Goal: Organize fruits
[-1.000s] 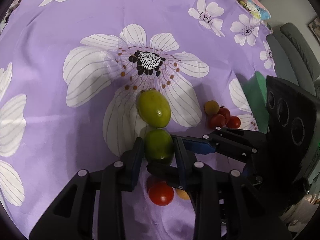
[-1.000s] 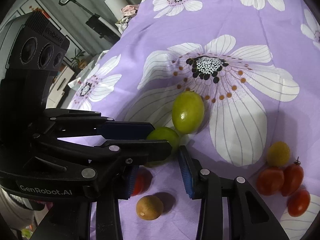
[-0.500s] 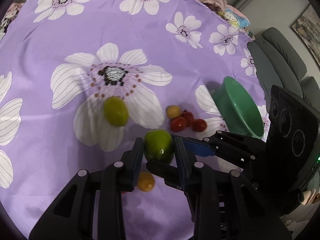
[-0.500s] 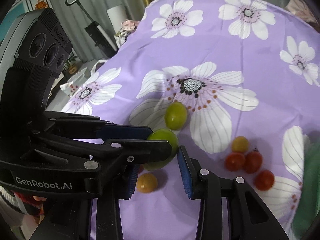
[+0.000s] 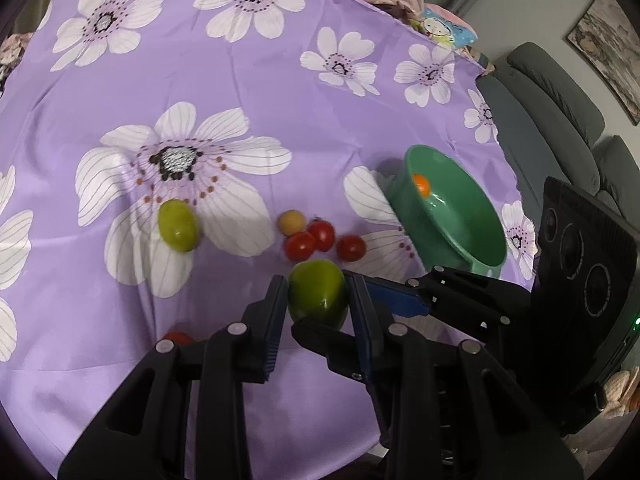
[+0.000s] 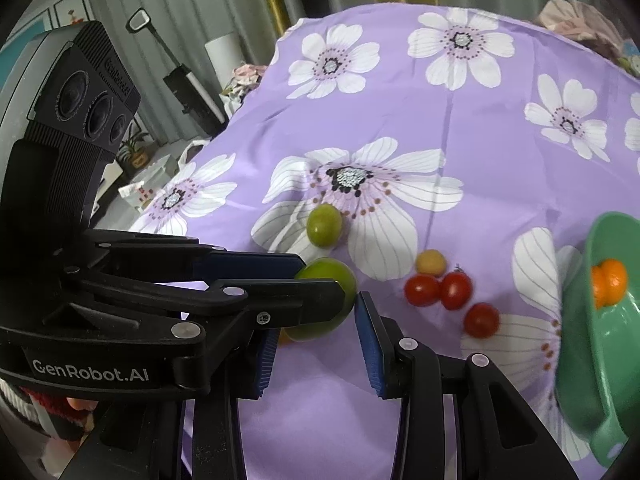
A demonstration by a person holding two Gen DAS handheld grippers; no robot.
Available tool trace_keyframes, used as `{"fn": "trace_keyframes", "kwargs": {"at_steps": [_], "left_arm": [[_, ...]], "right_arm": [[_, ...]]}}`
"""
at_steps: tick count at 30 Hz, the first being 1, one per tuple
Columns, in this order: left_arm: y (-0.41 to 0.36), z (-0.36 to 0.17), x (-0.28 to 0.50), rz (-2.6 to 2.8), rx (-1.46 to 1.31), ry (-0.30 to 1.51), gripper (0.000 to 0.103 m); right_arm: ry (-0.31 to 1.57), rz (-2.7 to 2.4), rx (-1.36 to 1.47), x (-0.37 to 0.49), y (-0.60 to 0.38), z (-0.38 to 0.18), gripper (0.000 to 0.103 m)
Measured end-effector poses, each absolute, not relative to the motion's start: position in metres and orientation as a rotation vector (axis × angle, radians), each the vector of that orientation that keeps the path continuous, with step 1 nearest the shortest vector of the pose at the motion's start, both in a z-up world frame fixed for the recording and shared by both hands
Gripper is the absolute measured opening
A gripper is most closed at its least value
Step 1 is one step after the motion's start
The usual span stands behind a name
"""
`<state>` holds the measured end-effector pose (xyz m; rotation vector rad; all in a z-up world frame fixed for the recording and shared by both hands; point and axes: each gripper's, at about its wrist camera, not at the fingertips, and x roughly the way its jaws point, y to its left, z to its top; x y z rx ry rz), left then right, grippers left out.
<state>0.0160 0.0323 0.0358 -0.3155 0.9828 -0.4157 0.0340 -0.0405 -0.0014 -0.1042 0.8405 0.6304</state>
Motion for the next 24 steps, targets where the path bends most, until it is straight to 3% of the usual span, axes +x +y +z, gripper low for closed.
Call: {"fn": "trace_keyframes", "kwargs": {"at_steps": [24], "left_arm": [[-0.074, 0.065, 0.065, -0.578, -0.205, 0.922, 0.031]], "right_arm": [[0.707, 0.429, 0.026, 0.039, -0.143, 0.026, 0.039]]}}
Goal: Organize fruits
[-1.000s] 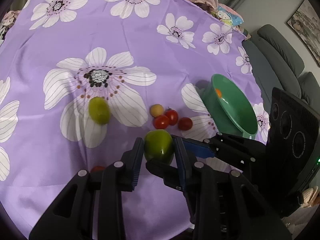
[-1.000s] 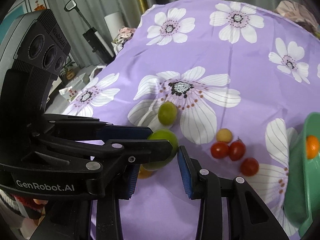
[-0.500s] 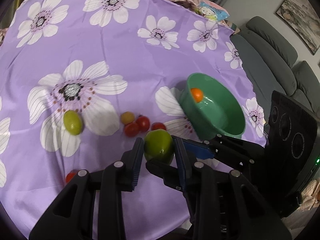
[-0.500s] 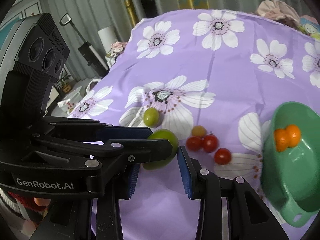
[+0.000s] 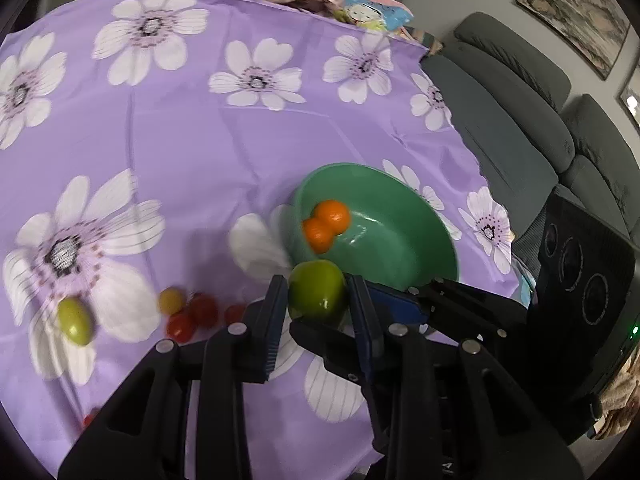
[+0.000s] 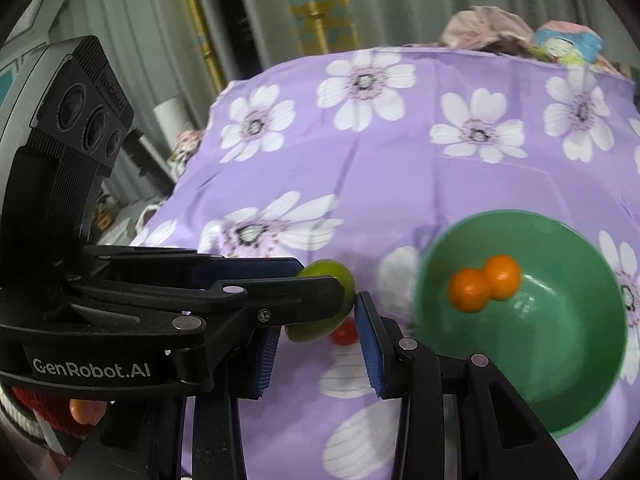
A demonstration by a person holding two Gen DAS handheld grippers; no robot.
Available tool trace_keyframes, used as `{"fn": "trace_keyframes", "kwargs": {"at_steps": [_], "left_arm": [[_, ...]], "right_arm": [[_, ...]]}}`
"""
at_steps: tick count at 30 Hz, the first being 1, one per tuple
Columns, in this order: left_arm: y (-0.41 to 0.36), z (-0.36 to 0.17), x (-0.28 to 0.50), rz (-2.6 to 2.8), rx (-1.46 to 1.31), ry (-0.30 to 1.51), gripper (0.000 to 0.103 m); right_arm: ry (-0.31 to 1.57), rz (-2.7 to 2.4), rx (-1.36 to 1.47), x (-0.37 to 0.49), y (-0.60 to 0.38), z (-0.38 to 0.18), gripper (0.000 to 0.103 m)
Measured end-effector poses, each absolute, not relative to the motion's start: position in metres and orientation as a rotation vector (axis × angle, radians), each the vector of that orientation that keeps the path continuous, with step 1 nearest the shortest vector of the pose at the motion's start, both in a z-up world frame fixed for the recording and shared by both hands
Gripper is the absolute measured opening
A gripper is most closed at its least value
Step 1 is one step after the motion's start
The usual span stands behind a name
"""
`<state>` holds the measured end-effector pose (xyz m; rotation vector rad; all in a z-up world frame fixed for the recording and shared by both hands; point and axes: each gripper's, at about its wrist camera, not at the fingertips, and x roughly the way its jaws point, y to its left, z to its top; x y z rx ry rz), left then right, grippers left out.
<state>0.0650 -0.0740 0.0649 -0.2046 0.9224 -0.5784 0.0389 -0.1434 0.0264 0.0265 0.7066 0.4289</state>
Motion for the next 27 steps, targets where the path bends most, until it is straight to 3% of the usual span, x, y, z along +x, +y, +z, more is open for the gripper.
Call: {"fn": "trace_keyframes", "kwargs": {"at_steps": [27], "left_arm": [[-0.141, 0.025, 0.112, -0.681, -0.207, 1.051, 0.031]], "right_arm": [[0.798, 0.286, 0.132, 0.070, -0.216, -0.004, 0.039]]}}
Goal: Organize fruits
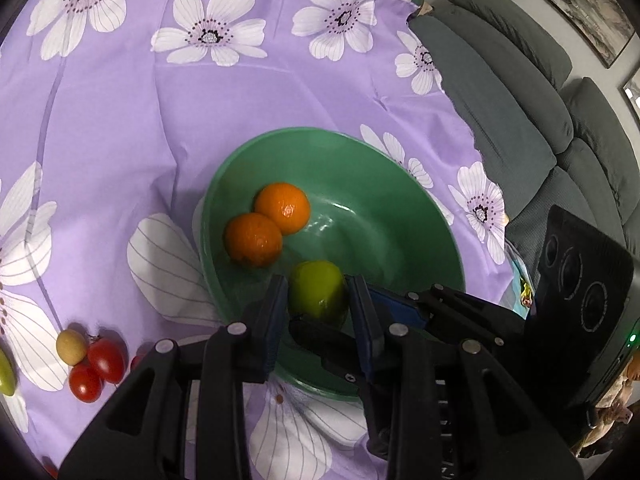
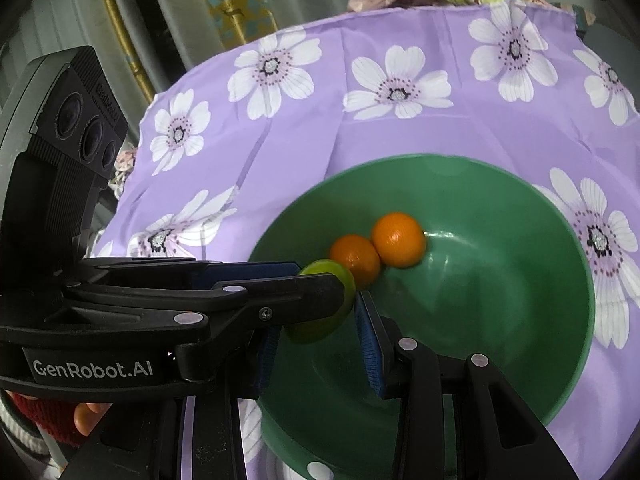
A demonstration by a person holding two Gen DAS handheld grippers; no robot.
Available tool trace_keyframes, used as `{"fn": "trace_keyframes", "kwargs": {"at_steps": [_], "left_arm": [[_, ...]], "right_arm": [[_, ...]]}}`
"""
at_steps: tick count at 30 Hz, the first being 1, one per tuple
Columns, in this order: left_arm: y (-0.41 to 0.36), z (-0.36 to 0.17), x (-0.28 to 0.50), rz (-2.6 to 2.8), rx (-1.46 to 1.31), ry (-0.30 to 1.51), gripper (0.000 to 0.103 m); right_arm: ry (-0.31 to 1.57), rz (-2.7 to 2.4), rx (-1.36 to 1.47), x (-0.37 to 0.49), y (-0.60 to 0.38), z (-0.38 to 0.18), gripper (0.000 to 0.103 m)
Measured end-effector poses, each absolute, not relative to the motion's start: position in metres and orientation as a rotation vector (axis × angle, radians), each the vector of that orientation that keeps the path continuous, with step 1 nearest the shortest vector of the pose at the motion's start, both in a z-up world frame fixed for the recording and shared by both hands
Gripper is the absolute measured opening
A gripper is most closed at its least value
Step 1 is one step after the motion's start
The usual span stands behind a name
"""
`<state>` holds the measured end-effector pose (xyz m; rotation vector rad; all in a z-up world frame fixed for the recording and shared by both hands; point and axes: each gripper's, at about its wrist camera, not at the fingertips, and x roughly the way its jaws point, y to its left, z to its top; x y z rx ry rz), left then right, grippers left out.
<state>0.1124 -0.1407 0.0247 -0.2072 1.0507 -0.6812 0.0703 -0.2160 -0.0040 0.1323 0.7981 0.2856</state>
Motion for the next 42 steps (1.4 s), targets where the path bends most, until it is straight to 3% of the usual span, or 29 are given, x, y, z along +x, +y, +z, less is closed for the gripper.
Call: {"fn": "trace_keyframes", "kwargs": {"at_steps": [3, 8, 12, 14, 30, 33, 42], "left_arm": [[-0.142, 0.026, 0.111, -0.679, -0.199, 1.046, 0.035], [-0.138, 0.030, 0.106, -0.659, -0.188, 1.023, 0.052], [-0.128, 0.040, 0.098, -0.626, -0.175, 0.983, 0.053], [-0.120, 0.045, 0.092, -0.584, -0.161, 0.958, 0.063], [-0.022, 0.027, 0.040, -0.366, -0.179, 0.980, 0.077], [-0.004, 0.024, 0.025, -0.358, -0.189, 0.982, 0.080], [0.040, 0.018, -0.010, -0.300, -0.273, 0.973, 0.080]], "right_arm": [[0.801, 0.266, 0.117, 0.068, -0.216, -0.004, 0.039], [0.791, 0.246, 0.112, 0.064, -0.217, 0.001, 0.040], [0.776, 0.229, 0.091, 0.057, -0.214, 0.005, 0.042], [0.765, 0.226, 0.083, 0.053, -0.213, 0.008, 0.043], [0.780, 0.353, 0.063, 0.030, -0.183, 0.013, 0.057], [0.772, 0.414, 0.060, 0.023, -0.171, 0.014, 0.068], [0.796, 0.594, -0.007, 0.010, -0.123, 0.013, 0.069]]}}
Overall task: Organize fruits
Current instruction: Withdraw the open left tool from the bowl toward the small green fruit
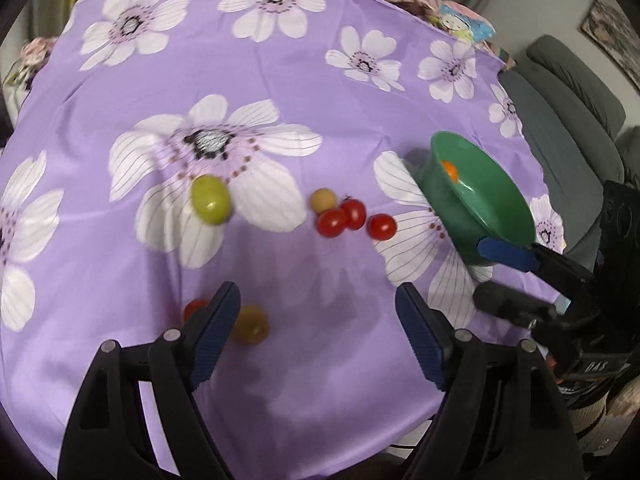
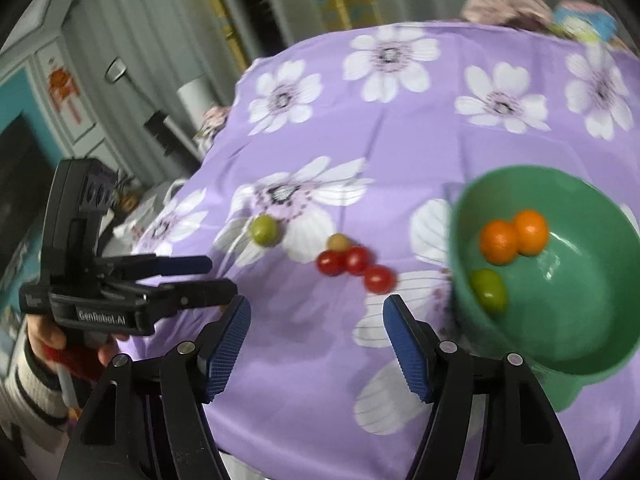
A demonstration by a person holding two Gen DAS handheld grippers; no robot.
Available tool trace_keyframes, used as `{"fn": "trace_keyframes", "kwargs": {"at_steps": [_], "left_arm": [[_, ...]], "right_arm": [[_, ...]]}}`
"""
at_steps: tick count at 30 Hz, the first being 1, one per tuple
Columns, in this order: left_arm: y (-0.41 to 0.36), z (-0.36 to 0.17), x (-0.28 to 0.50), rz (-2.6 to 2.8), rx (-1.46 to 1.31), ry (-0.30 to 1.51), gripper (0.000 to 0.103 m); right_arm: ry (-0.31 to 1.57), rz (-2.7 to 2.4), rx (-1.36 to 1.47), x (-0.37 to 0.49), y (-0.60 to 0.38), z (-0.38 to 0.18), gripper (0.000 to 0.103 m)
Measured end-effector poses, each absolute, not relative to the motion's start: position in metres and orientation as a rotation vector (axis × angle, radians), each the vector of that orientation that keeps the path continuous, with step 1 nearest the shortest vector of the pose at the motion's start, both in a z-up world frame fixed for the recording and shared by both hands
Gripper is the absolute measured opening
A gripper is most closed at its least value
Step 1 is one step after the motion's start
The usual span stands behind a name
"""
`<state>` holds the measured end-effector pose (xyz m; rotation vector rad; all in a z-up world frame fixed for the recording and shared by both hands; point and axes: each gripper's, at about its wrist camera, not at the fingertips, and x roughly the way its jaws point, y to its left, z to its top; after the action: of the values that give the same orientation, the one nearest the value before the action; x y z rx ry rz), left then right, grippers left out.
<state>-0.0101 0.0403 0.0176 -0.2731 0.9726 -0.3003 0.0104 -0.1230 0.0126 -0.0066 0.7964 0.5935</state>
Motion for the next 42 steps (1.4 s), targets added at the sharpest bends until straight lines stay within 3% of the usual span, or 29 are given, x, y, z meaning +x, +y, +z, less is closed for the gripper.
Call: {"fn": "trace_keyframes", "kwargs": {"at_steps": [10, 19, 42], "left_arm": [[0.062, 0.004, -0.023, -0.305, -0.376, 0.982, 0.080], [0.064, -0.007, -0.041, -0.334, -0.284, 0.972, 0.080], [0.074, -0.009, -0.029, -0.342, -0.299, 0.930, 0.080]], "right_arm": [[0.859, 0.671, -0.170, -0.001, -0.072, -0.003, 0.069], [0.895, 0.659, -0.237, -0.001, -0.057, -0.014, 0.069], [0.972, 0.546, -0.150, 0.034, -0.056, -0.032, 0.069]]}}
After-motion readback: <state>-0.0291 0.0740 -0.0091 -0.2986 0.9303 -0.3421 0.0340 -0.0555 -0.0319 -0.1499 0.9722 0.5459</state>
